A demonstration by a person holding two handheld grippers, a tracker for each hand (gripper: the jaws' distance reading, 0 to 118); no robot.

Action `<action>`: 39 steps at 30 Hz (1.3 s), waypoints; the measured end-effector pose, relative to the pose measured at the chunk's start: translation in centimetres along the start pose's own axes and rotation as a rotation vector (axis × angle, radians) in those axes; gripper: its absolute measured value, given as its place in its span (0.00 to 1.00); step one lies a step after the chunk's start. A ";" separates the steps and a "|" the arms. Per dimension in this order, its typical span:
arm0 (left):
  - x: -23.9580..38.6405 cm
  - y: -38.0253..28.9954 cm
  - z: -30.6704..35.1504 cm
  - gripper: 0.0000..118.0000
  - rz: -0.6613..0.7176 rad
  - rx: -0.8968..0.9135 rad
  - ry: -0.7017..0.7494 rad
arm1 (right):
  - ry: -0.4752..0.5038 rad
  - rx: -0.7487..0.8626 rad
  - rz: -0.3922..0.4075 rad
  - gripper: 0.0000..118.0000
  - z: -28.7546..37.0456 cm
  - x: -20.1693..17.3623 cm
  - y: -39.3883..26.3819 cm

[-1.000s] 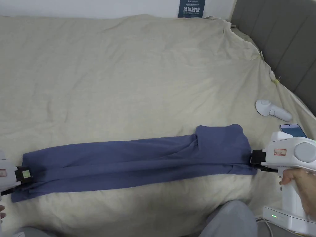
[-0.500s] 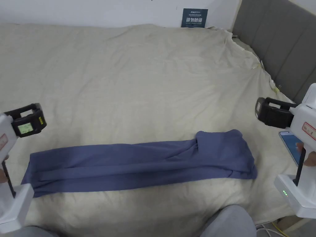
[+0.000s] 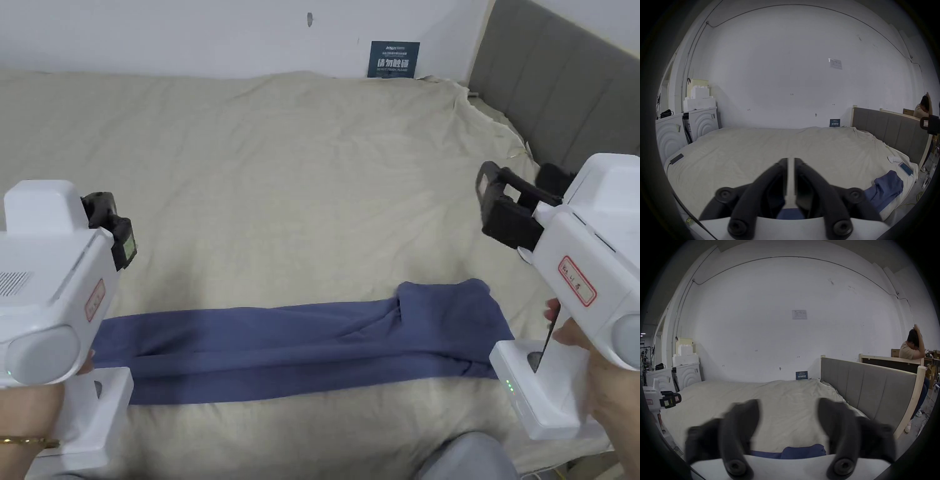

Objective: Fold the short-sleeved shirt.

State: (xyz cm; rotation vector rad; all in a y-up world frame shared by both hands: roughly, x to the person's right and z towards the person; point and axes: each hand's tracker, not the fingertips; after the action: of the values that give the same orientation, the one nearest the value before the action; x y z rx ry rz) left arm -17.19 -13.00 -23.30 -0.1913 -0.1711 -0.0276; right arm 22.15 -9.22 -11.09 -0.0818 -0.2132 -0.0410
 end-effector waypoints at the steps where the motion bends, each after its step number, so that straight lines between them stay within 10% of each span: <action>1: 0.0 0.0 0.0 0.00 0.000 -0.001 -0.003 | -0.002 -0.008 0.012 0.13 -0.1 -0.2 -0.1; 4: 0.0 0.0 -0.1 0.00 -0.006 -0.017 -0.019 | 0.003 -0.041 0.051 0.00 -0.5 -0.7 -0.6; 18: -5.2 2.0 -2.0 0.03 0.193 -0.156 -0.132 | 0.024 -0.084 0.060 0.00 -1.6 -1.6 -0.5; 20: -7.7 2.0 -3.5 0.28 0.284 -0.230 -0.152 | 0.021 -0.093 0.051 0.00 -1.9 -1.6 -0.6; 23: -10.8 0.7 -6.1 1.00 0.318 -0.337 -0.142 | -0.004 -0.107 0.046 0.00 -2.2 -1.8 -0.9; 39: -19.4 -13.6 -11.5 1.00 0.703 -0.875 -0.250 | -0.055 -0.195 -0.003 0.00 -3.9 -3.6 -2.7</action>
State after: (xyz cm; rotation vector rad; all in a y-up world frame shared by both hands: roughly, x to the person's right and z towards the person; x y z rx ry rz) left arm -34.94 -28.37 -35.25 -1.1216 -0.3259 0.6336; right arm 19.28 -12.15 -15.47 -0.2775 -0.2643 -0.0630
